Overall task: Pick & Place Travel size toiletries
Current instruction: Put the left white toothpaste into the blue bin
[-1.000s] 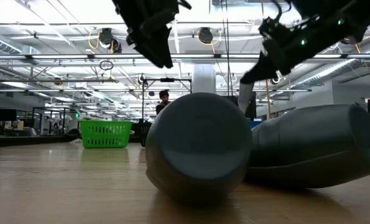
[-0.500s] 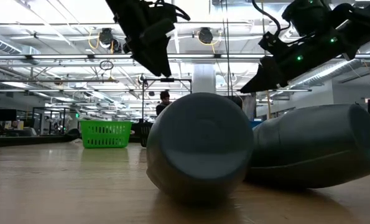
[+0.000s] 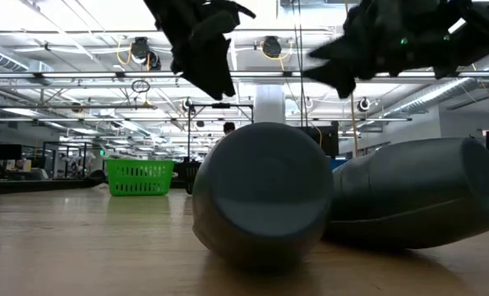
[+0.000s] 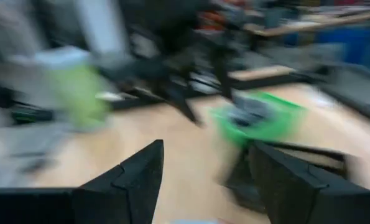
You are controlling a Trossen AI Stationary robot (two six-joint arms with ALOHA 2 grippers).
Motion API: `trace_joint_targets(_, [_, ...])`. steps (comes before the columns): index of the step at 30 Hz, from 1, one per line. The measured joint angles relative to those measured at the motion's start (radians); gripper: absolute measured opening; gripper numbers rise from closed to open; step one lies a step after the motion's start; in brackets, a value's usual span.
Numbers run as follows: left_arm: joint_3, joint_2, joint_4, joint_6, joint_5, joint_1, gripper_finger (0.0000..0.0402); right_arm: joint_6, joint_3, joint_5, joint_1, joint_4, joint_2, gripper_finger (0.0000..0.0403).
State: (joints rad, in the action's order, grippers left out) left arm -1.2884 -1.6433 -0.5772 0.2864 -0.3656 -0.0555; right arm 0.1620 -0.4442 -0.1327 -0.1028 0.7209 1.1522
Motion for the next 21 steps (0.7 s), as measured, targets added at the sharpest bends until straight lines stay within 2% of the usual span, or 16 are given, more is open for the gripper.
trace_joint_targets(4, [0.000,-0.012,0.115,-0.051,0.120,-0.001,0.0237,0.105,0.000,-0.230,0.000,0.163,0.000,0.0226])
trace_joint_targets(8, [0.028,-0.040,0.326,-0.098,0.264,-0.007,0.0237,0.151,0.000,-0.357,0.006,0.268,-0.001,0.0227])
trace_joint_targets(10, [0.039,-0.066,0.394,-0.104,0.319,-0.015,0.0237,0.145,-0.001,-0.373,0.021,0.265,0.000,0.0227])
trace_joint_targets(12, [0.042,-0.099,0.389,-0.086,0.349,-0.027,0.0237,0.135,0.000,-0.374,0.043,0.260,0.000,0.0228])
trace_joint_targets(21, [0.035,-0.245,0.371,0.009,0.357,-0.089,0.0237,0.042,-0.001,-0.366,0.105,0.192,0.000,0.0228])
